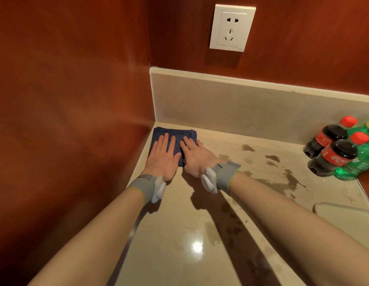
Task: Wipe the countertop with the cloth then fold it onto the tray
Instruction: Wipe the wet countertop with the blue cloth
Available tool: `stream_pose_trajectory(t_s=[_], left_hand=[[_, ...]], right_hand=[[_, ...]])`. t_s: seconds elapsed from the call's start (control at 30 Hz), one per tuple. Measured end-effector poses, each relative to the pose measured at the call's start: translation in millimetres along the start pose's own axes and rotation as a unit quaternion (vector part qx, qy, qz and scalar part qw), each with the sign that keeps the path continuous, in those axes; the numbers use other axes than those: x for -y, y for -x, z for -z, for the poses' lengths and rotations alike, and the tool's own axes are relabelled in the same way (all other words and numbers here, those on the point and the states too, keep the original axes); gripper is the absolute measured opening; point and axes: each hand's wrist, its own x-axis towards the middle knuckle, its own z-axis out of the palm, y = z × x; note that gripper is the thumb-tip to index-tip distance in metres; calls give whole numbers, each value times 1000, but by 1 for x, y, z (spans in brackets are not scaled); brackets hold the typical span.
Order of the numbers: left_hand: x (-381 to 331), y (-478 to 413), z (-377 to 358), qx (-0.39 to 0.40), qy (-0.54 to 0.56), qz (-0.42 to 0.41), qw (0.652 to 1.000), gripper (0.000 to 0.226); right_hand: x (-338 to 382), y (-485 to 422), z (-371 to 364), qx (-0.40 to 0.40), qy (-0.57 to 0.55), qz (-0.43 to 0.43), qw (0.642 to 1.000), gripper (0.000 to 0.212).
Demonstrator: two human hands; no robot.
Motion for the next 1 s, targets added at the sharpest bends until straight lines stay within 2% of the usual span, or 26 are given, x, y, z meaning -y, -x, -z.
stream_pose_trajectory(t_s=[0.1, 0.2, 0.27, 0.33, 0.47, 0.63, 0.8, 0.9, 1.0], left_hand=[[7, 8, 3, -32, 109, -25, 993, 62], [15, 37, -3, -160, 239, -33, 957, 49], [18, 58, -12, -246, 235, -24, 940, 38], [15, 71, -18, -279, 224, 5, 934, 29], [15, 89, -28, -282, 167, 78, 942, 19], [15, 97, -34, -268, 111, 84, 953, 19], [8, 100, -30, -266, 99, 70, 956, 38], [8, 100, -31, -246, 93, 75, 962, 39], [6, 98, -31, -231, 80, 76, 967, 39]], right_hand=[[0, -1, 3, 12, -8, -3, 1000, 72], [-1, -2, 11, 20, -49, -8, 999, 70], [1, -2, 16, 12, -62, -14, 998, 62], [3, -1, 19, 0, -68, -33, 997, 56], [20, 1, 19, -33, -104, -65, 992, 52], [48, -9, 18, -75, -170, -78, 980, 56], [68, -26, 23, -135, -168, -87, 973, 55], [69, -40, 17, -141, -169, -120, 968, 55], [70, -49, 4, -127, -191, -146, 962, 64]])
